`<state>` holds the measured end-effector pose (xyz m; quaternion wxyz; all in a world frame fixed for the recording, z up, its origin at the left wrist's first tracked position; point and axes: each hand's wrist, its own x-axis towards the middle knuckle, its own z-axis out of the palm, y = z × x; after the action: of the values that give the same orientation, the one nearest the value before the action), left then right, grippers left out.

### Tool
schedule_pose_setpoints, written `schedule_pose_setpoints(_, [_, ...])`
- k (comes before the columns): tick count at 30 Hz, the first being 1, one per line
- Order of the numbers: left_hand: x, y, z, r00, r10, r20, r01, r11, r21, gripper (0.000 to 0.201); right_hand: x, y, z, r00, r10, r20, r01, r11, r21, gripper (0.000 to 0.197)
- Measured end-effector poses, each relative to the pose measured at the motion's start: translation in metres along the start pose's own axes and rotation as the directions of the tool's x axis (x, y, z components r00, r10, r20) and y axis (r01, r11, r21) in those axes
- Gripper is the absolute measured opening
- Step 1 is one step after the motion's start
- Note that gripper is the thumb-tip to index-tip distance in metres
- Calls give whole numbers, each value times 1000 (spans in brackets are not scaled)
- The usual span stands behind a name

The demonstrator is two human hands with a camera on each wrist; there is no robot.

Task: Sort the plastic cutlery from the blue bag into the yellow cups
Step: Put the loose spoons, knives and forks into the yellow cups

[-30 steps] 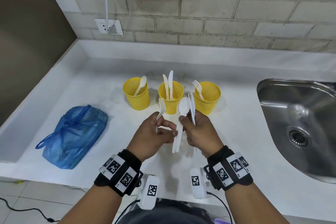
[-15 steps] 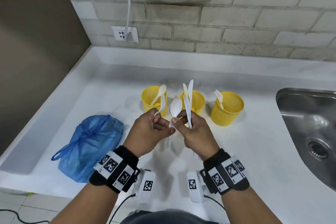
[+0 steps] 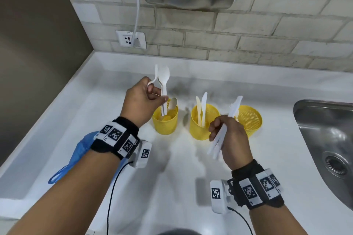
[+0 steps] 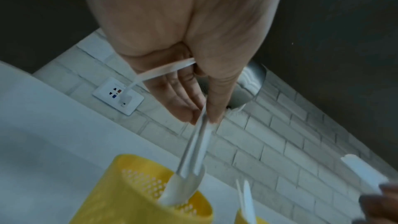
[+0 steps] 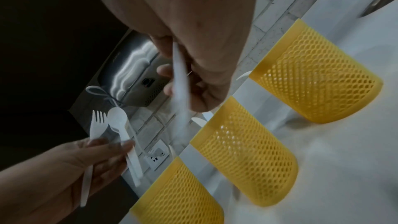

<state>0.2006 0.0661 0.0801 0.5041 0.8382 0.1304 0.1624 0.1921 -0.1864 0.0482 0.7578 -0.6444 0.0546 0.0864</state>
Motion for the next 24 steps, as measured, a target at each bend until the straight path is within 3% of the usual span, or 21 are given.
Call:
schedule_pose_setpoints(3, [6,-13,13,1000,-3,22,2,997,72,47,5,-12,-6,991,-134,-18,128,972,-197,41])
schedule_pose_setpoints(6, [4,-24,20,999,-17,32,11,985,171,37,12,-26,-7,970,-238,39,238,916,-323,36])
schedule_pose_setpoints(11, [3,-41,29,999,-15,46,0,955,298,48,35,-36,-7,954,-299,37,292,887,-358,40])
schedule_pose_setpoints(14, [1,-44,31,998,-20,56,-2,932,361,51,47,-39,-6,927,-369,65,356,812,-463,35])
schedule_pose_setpoints(18, [-5,-48,32,997,77,5,-74,943,325,48,59,-40,-5,904,-411,118,388,673,-629,39])
schedule_pose_setpoints(20, [-8,-49,32,999,46,11,-47,957,285,58,64,-37,-2,903,-406,142,386,619,-684,41])
schedule_pose_setpoints(24, [-16,-48,33,990,-19,141,-21,960,280,94,71,-26,5,903,-372,216,399,535,-744,36])
